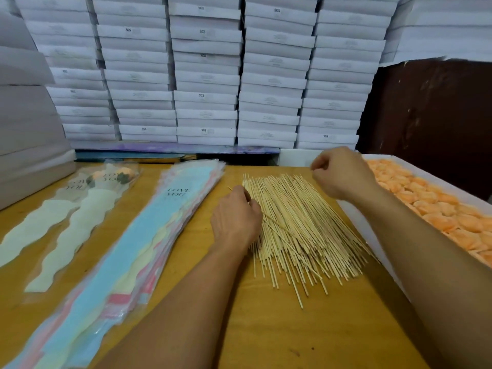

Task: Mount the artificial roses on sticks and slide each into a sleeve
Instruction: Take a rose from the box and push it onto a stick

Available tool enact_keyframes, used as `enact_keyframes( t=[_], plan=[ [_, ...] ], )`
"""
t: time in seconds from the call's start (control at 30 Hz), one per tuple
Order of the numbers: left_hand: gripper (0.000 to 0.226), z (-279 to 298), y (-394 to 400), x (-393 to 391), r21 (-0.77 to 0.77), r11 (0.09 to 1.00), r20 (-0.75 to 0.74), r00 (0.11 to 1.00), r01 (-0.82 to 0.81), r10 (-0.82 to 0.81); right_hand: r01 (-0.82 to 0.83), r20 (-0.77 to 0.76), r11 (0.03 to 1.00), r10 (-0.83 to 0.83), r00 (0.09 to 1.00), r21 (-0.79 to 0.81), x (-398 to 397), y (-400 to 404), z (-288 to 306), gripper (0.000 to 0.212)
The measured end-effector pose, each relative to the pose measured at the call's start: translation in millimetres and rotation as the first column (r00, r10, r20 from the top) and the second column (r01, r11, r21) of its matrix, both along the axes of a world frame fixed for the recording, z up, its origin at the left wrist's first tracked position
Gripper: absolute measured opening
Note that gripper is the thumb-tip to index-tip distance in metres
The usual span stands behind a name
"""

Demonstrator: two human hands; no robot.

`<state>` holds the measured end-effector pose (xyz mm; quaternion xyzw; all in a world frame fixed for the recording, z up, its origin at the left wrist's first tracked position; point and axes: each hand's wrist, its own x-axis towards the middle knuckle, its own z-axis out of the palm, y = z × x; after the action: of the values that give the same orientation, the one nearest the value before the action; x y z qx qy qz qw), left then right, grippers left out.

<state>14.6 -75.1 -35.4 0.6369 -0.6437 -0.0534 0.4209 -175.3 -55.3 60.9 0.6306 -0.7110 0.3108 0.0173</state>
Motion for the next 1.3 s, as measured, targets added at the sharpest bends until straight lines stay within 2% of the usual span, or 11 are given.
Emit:
enact_keyframes(
  t=[0.1, 0.2, 0.33, 0.5, 0.63, 0.9, 1.03, 1.13, 1.3],
  plan=[
    [0.011, 1, 2, 0, 0.025, 1.0, 0.002, 1.0, 0.012, -0.012, 0.205, -0.172, 0.97, -0.181, 0.968, 0.132, -27, -15, 9, 0.018],
    [0.011, 1, 5, -2, 0.047, 0.999, 0.011, 1.0, 0.027, -0.028, 0.33, -0.297, 0.905, -0.248, 0.922, 0.268, -52, -23, 14, 0.022],
    [0.012, 2, 7, -4, 0.053, 0.998, 0.026, 0.999, 0.04, -0.042, 0.336, -0.408, 0.834, -0.148, 0.901, 0.439, -69, -29, 20, 0.044],
    [0.011, 1, 8, -5, 0.066, 0.996, 0.027, 0.998, 0.055, -0.057, 0.285, -0.399, 0.737, -0.022, 0.917, 0.613, -75, -31, 23, 0.045],
    [0.01, 3, 9, -5, 0.07, 0.995, 0.022, 0.997, 0.069, -0.07, 0.29, -0.462, 0.726, 0.043, 0.886, 0.623, -78, -32, 17, 0.046],
    [0.014, 7, 12, -6, 0.077, 0.994, 0.039, 0.996, 0.083, -0.086, 0.282, -0.451, 0.679, 0.081, 0.889, 0.678, -85, -34, 14, 0.053],
    [0.015, 9, 14, -6, 0.074, 0.993, 0.037, 0.995, 0.09, -0.092, 0.328, -0.494, 0.729, 0.016, 0.87, 0.601, -92, -44, 4, 0.045],
    [0.016, 9, 15, -6, 0.077, 0.993, 0.04, 0.995, 0.088, -0.092, 0.331, -0.499, 0.752, -0.003, 0.866, 0.57, -94, -45, 1, 0.034],
    [0.015, 10, 15, -6, 0.07, 0.994, 0.045, 0.995, 0.083, -0.086, 0.324, -0.505, 0.773, -0.006, 0.863, 0.545, -93, -41, 0, 0.029]
  ],
)
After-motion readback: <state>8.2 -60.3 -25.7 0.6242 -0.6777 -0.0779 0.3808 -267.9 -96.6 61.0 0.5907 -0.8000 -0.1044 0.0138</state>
